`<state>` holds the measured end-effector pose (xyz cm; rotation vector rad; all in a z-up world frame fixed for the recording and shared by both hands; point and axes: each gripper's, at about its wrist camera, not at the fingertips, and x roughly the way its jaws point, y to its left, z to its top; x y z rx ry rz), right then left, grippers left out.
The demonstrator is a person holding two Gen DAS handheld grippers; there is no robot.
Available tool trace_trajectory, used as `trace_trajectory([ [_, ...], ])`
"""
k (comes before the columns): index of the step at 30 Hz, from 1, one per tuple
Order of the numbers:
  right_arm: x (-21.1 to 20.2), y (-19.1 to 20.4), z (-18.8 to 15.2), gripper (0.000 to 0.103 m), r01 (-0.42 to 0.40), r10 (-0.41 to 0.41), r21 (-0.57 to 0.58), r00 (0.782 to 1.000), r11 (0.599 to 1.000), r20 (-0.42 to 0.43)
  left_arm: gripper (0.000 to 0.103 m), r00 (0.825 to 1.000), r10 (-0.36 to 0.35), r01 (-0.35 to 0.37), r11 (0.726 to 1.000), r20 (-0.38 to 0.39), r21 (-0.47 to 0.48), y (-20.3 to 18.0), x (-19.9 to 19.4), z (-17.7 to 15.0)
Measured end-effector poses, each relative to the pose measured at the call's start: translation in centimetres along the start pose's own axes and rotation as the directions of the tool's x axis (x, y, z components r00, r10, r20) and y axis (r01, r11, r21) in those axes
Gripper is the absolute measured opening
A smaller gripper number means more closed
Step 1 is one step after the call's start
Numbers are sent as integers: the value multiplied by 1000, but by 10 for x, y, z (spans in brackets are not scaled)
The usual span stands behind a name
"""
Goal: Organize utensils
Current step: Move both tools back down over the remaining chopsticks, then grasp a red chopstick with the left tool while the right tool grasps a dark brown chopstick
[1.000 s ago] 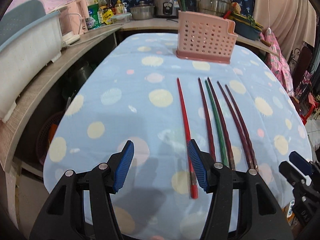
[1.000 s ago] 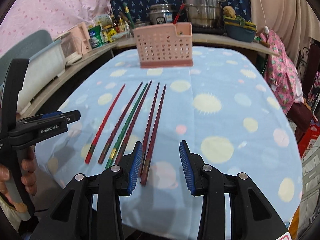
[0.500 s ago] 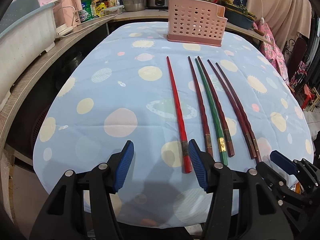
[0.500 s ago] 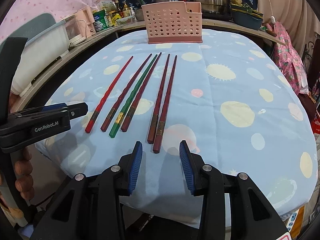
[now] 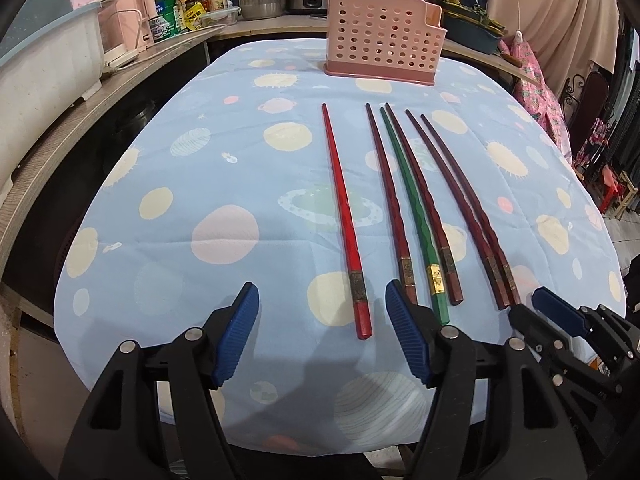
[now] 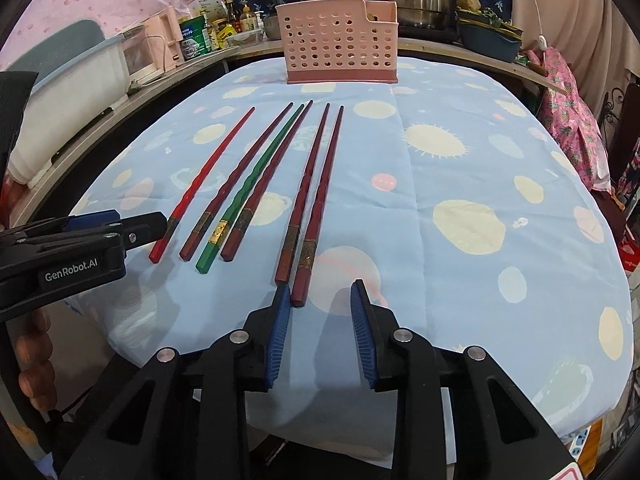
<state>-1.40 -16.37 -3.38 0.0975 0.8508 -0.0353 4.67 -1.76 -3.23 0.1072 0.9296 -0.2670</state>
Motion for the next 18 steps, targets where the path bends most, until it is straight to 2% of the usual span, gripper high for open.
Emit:
trace_trajectory([
  [7, 2, -11, 3, 22, 9, -9, 29, 1000, 1000, 4, 62, 1000, 17, -17, 1000, -17, -6, 2, 9, -2],
  [18, 11, -18, 15, 21, 8, -8, 49, 1000, 999, 13, 59, 999, 42, -42, 999, -12, -3, 3, 14, 0],
])
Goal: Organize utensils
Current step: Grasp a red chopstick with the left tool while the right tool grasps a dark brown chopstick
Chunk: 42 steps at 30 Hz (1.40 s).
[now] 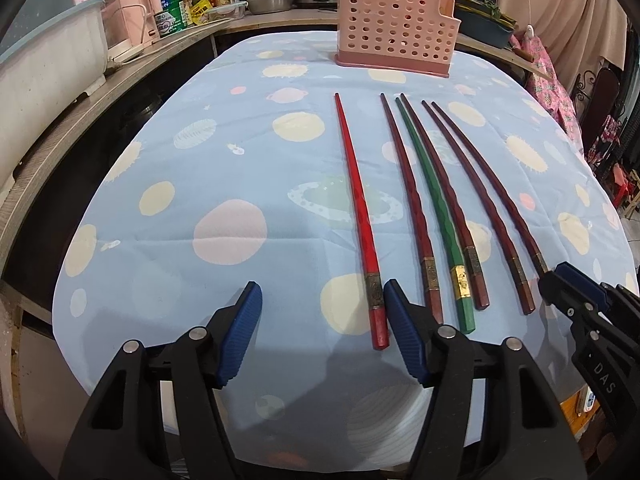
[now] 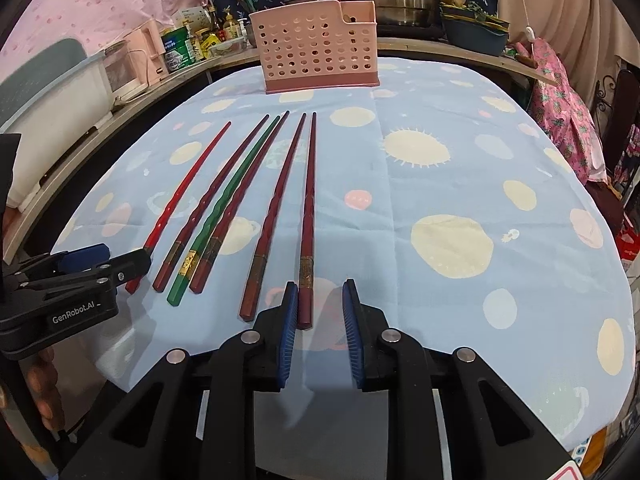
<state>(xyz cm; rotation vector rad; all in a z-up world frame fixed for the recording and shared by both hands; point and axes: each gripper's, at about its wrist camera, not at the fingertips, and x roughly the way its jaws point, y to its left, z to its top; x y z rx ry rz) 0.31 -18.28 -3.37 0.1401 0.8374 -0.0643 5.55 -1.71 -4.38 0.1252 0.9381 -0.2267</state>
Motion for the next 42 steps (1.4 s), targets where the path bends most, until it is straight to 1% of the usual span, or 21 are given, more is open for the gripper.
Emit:
trace_trajectory([
  [6, 5, 0, 7, 20, -4, 4, 11, 1000, 1000, 9, 46, 1000, -2, 2, 1000, 3, -2, 1, 0, 2],
  [8, 7, -1, 8, 18, -8, 7, 18, 1000, 1000, 10, 37, 1000, -4, 4, 1000, 4, -5, 2, 0, 3],
  [13, 10, -2, 11, 9, -14, 14, 33, 1000, 999, 4, 23, 1000, -30, 30, 999, -2, -14, 4, 0, 5],
  [15, 10, -3, 12, 8, -16, 16, 38, 1000, 999, 1, 19, 999, -38, 38, 999, -4, -18, 5, 0, 5],
  [17, 10, -4, 12, 8, -20, 20, 41, 1000, 999, -1, 11, 999, -47, 46, 999, -8, -20, 5, 0, 6],
  [19, 9, -5, 12, 7, -22, 22, 45, 1000, 999, -2, 9, 998, -58, 58, 998, -14, -27, 6, 0, 6],
  [26, 2, -9, 13, 7, -30, 30, 70, 1000, 997, -1, 8, 997, -74, 73, 996, -26, -47, 11, -3, 6],
  [32, -11, -15, 17, 7, -42, 41, 96, 999, 994, 15, 8, 996, -93, 91, 993, -14, -72, 19, -14, 10],
  [37, -27, -19, 25, 7, -49, 44, 99, 998, 994, 49, 8, 994, -108, 109, 989, 21, -103, 27, -33, 19],
  [42, -48, -22, 41, 7, -60, 48, 103, 993, 993, 110, 8, 990, -121, 130, 983, 73, -128, 35, -55, 36],
])
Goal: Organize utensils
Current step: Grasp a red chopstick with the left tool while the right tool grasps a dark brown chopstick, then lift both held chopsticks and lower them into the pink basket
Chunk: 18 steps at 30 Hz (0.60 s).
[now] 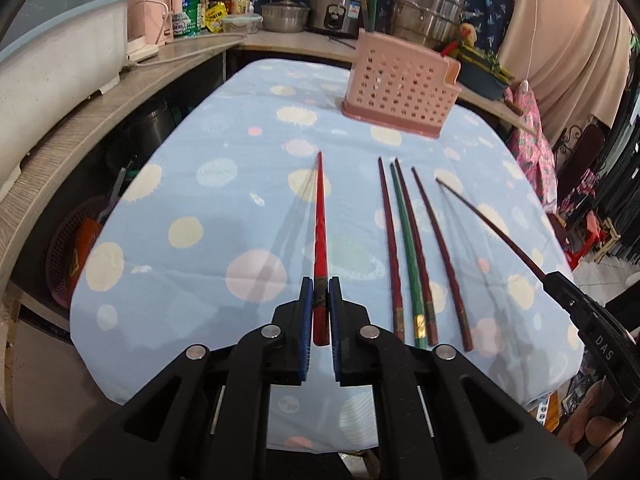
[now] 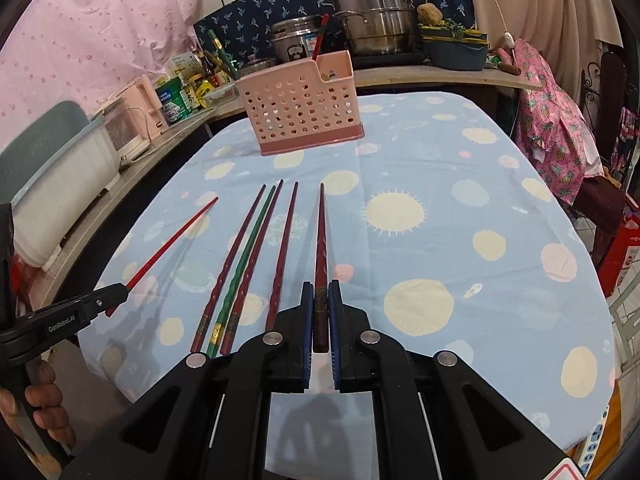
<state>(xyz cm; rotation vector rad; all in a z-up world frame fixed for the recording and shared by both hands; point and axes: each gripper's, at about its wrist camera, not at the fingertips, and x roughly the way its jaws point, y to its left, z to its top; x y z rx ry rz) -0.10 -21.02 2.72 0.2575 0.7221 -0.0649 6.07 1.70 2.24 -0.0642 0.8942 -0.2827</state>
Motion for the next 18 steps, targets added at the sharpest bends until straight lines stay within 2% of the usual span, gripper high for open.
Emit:
trace_trajectory([
  [9, -32, -7, 53, 7, -24, 23, 6, 992, 1000, 127, 7, 993, -24, 26, 1000, 112, -10, 0, -33, 48],
  [18, -42, -16, 105, 7, -43, 39, 15, 976, 999, 215, 7, 980, -39, 42, 999, 197, -11, -3, -48, 102],
])
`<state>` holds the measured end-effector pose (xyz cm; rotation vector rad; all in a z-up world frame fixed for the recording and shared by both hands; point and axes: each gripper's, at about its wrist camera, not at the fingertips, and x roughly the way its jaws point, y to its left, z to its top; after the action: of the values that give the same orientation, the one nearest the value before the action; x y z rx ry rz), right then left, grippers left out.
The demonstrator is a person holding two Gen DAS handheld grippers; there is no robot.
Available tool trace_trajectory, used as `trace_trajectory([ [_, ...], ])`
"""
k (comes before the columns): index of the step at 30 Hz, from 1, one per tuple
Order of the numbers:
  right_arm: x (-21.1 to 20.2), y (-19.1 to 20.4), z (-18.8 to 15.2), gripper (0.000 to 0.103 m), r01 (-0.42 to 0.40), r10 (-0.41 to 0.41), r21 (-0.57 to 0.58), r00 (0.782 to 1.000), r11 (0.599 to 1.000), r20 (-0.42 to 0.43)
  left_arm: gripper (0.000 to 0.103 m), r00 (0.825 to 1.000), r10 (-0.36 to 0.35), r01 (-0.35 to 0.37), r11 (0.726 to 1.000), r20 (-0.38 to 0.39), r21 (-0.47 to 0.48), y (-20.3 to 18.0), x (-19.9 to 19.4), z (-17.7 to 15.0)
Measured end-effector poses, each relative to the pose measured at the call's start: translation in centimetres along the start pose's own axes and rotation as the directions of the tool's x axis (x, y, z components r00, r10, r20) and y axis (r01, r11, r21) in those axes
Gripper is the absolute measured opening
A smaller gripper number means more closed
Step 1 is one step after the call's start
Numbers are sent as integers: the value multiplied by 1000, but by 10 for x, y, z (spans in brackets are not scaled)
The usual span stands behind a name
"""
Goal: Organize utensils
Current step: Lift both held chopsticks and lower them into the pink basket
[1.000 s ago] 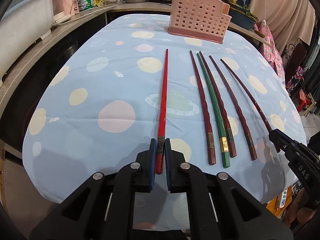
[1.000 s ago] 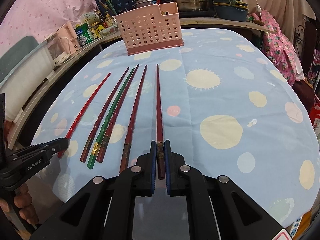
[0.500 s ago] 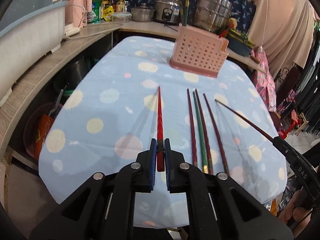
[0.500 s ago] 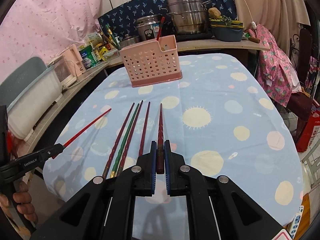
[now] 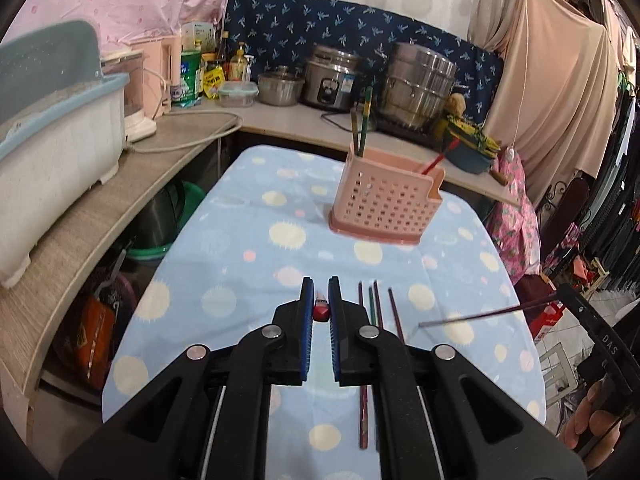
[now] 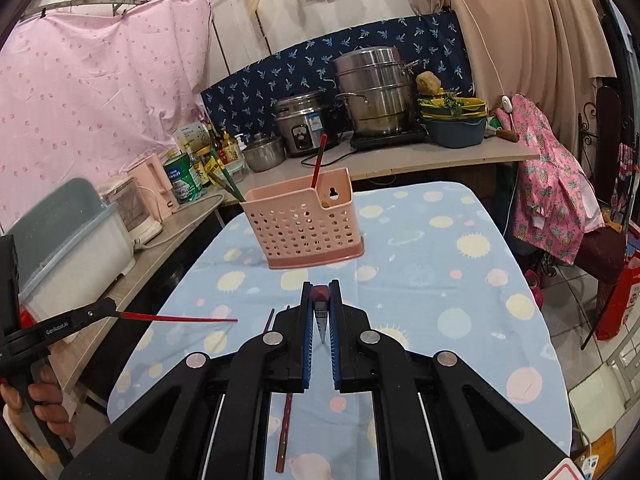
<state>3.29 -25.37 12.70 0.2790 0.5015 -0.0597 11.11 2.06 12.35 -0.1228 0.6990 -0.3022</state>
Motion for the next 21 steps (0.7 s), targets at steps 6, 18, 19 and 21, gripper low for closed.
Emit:
trace_trajectory([
  [6, 11, -7, 29, 7, -17, 16, 32, 1000, 999, 22, 7, 999, -17, 17, 1000, 39, 18, -11, 8, 37],
  [18, 32, -10, 92, 7, -95, 89, 71, 992, 993, 91, 7, 990, -66, 59, 996, 126, 62, -45, 17, 106],
  [19, 33, -9, 101, 7, -109, 101, 75, 989, 991, 105, 7, 988, -68, 59, 996, 141, 68, -50, 18, 115],
  [21, 36, -6, 119, 7, -134, 123, 77, 983, 988, 134, 7, 982, -74, 61, 995, 175, 79, -59, 18, 134],
])
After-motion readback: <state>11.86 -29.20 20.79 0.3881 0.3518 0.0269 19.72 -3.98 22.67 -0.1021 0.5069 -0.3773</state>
